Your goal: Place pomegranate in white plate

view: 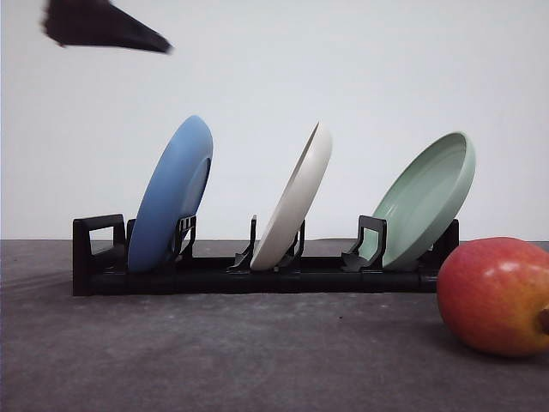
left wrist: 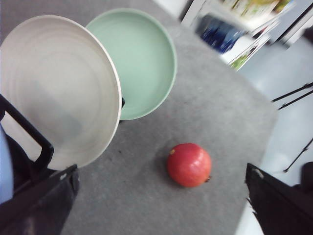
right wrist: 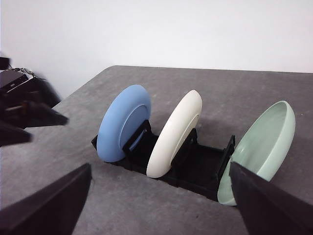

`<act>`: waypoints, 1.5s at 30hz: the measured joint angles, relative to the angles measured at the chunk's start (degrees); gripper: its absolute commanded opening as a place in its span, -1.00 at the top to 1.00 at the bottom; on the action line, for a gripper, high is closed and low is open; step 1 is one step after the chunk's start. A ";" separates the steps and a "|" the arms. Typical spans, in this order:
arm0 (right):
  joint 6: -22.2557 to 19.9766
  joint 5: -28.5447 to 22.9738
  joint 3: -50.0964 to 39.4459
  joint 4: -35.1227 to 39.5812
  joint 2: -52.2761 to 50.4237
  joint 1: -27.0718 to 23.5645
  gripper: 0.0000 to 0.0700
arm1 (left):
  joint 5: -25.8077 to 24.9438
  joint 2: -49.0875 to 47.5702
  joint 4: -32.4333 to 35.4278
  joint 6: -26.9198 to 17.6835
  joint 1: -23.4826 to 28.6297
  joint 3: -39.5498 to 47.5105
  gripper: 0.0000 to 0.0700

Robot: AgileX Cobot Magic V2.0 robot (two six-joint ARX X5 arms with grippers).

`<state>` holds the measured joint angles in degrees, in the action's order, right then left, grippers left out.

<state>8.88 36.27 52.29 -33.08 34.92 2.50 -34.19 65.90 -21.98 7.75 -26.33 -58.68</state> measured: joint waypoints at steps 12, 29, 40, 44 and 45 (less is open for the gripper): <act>1.06 0.00 0.00 0.00 0.02 0.00 -0.64 | 18.33 25.64 -5.71 -0.07 -12.29 -23.68 -0.90; 1.11 0.00 0.00 0.00 0.00 0.00 -0.64 | 23.82 41.08 -6.28 -0.31 -13.87 -31.81 -0.24; 2.08 0.00 0.00 0.00 0.00 0.00 -0.64 | 24.37 41.08 -6.17 -0.67 -14.95 -31.90 1.00; 2.08 0.00 0.00 0.00 0.00 0.00 -0.64 | 24.43 41.08 -6.17 -0.66 -15.02 -31.90 1.00; 2.08 0.00 0.00 0.00 0.00 0.00 -0.64 | 24.45 41.08 -6.19 -0.65 -15.02 -31.90 1.00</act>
<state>10.96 36.27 52.29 -33.08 34.92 2.50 -9.74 106.98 -28.16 7.09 -41.34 -90.59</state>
